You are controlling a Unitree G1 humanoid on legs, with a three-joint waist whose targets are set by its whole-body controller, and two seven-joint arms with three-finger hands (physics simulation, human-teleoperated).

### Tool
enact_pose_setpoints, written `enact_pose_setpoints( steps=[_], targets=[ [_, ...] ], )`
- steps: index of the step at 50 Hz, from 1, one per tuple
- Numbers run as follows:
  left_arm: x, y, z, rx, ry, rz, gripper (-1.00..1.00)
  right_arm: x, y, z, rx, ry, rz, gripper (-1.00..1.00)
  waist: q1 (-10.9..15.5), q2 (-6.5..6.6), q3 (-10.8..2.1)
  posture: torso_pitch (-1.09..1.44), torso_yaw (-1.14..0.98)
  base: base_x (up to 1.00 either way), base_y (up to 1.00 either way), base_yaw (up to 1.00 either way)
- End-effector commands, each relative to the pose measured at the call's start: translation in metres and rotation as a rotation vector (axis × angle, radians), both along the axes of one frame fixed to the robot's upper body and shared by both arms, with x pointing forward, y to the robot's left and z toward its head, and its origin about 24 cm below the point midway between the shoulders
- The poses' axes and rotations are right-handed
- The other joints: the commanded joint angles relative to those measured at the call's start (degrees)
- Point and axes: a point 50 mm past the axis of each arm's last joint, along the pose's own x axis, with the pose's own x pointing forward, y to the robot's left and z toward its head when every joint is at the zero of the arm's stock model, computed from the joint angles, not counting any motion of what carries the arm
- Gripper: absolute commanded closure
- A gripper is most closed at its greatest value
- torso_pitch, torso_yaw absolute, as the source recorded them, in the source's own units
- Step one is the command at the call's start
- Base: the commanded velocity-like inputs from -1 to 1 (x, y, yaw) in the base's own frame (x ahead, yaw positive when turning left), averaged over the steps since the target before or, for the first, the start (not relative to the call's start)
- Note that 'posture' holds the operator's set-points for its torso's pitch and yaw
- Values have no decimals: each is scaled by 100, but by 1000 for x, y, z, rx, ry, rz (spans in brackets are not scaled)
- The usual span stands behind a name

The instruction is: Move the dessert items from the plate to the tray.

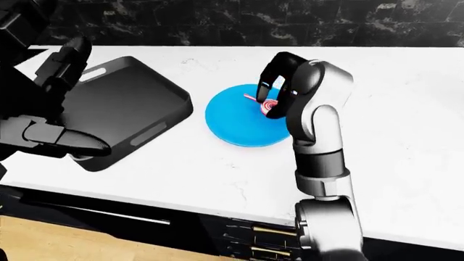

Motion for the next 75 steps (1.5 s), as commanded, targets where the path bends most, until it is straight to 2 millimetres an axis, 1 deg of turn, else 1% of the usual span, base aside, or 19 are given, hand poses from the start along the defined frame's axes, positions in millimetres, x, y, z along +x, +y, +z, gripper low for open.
enact_pose_setpoints(
  steps=[1, 8, 14, 21, 25, 32, 41, 50, 53, 61, 72, 75],
  targets=[
    [-5, 5, 12, -33, -74, 23, -100, -5, 3, 25, -12, -90, 10, 51, 1, -5, -147, 0, 0, 0, 0, 0],
    [-8, 6, 14, -45, -81, -4, -100, -7, 9, 46, -10, -118, 23, 52, -11, 26, -134, 0, 0, 0, 0, 0],
    [-11, 7, 15, -40, -78, -11, -100, -7, 19, 62, -5, -139, 43, 54, -4, 52, -123, 0, 2, 0, 0, 0],
    [-15, 10, 20, -24, -81, -1, -100, -7, 40, 91, 11, -180, 92, 55, 47, 99, -110, 0, 5, 0, 0, 0],
    [-16, 11, 22, -28, -78, 0, -100, -5, 54, 103, 23, -206, 117, 54, 97, 125, -94, 0, 7, 0, 0, 0],
    [-18, 16, 23, -29, -78, 1, -100, 2, 80, 113, 54, -241, 172, 54, 183, 167, -89, 0, 11, 0, 0, 0],
    [-23, 25, 23, -37, -84, 4, -100, 13, 111, 108, 76, -246, 226, 58, 346, 217, -78, 0, 15, 0, 0, 0],
    [-24, 32, 21, -42, -81, 14, -100, 19, 133, 104, 96, -253, 257, 58, 587, 259, -75, 0, 20, 0, 0, 0],
    [-24, 34, 18, -42, -79, 15, -100, 21, 141, 100, 99, -251, 269, 58, 676, 267, -74, 0, 21, 0, 0, 0],
    [-24, 37, 16, -44, -76, 18, -100, 26, 155, 93, 127, -275, 287, 58, 953, 283, -96, 0, 25, 0, 0, 0],
    [-22, 44, 4, -46, -61, 33, -100, 34, 175, 65, 133, -263, 306, 58, 1438, 334, -171, 0, 31, 0, 0, 0],
    [-21, 46, 2, -46, -59, 36, -100, 35, 177, 62, 139, -266, 309, 58, 1588, 351, -200, 0, 32, 0, 0, 0]
  ],
)
